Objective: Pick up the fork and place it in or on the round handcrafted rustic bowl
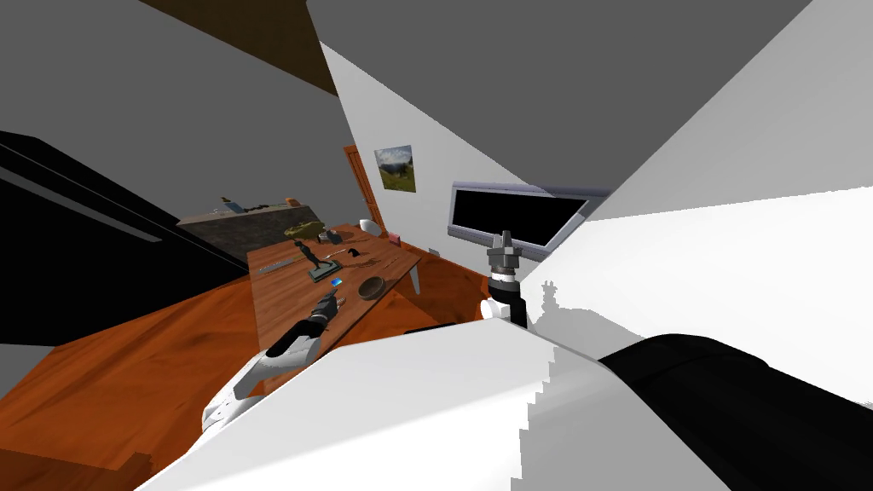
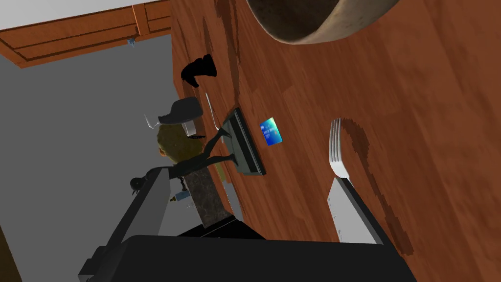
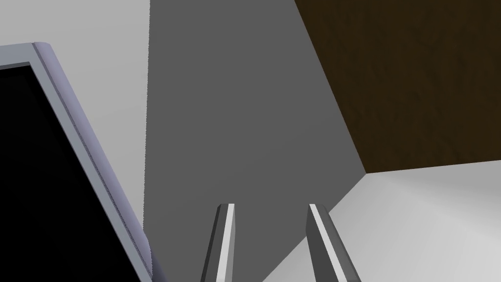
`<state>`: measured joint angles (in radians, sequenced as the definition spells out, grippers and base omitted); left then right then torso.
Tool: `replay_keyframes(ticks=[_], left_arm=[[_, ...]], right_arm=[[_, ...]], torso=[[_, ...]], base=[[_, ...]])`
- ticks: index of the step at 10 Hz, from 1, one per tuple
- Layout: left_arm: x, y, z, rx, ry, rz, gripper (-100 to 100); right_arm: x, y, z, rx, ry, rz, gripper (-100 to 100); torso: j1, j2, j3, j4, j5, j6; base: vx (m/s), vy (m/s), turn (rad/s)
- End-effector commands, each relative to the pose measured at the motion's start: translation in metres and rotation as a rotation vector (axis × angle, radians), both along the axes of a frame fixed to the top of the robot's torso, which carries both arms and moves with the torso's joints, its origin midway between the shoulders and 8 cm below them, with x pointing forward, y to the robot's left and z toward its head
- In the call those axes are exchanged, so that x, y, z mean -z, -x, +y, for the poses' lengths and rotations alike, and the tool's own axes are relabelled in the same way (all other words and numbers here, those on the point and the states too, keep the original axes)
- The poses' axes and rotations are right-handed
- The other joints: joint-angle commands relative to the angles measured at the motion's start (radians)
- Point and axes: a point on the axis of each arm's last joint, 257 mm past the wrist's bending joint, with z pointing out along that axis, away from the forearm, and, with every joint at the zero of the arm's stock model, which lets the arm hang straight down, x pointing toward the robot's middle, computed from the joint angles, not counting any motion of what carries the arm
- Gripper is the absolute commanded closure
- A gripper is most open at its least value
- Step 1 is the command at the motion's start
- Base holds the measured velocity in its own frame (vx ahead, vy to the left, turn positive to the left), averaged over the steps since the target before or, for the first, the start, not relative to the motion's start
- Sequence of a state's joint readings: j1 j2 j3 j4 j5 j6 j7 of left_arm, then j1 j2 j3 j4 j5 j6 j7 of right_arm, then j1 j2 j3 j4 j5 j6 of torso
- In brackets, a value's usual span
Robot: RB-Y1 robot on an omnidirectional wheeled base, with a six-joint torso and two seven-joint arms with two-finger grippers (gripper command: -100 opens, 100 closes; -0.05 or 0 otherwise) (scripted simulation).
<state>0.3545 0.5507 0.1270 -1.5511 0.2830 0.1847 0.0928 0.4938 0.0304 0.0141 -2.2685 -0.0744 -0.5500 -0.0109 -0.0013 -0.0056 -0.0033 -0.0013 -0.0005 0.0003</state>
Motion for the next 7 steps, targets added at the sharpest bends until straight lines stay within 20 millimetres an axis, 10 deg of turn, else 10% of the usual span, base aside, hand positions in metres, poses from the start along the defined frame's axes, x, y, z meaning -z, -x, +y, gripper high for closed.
replay_keyframes(ticks=[1, 7], left_arm=[[0.007, 0.009, 0.012, -0.030, 0.006, 0.036, -100], [0.042, 0.044, 0.073, -0.189, 0.044, 0.189, -100]], right_arm=[[0.000, 0.000, 0.000, 0.000, 0.000, 0.000, 0], [0.000, 0.000, 0.000, 0.000, 0.000, 0.000, 0]], torso=[[0.000, 0.000, 0.000, 0.000, 0.000, 0.000], [0.001, 0.000, 0.000, 0.000, 0.000, 0.000]], base=[[0.058, -0.035, 0.018], [0.069, -0.029, 0.020]])
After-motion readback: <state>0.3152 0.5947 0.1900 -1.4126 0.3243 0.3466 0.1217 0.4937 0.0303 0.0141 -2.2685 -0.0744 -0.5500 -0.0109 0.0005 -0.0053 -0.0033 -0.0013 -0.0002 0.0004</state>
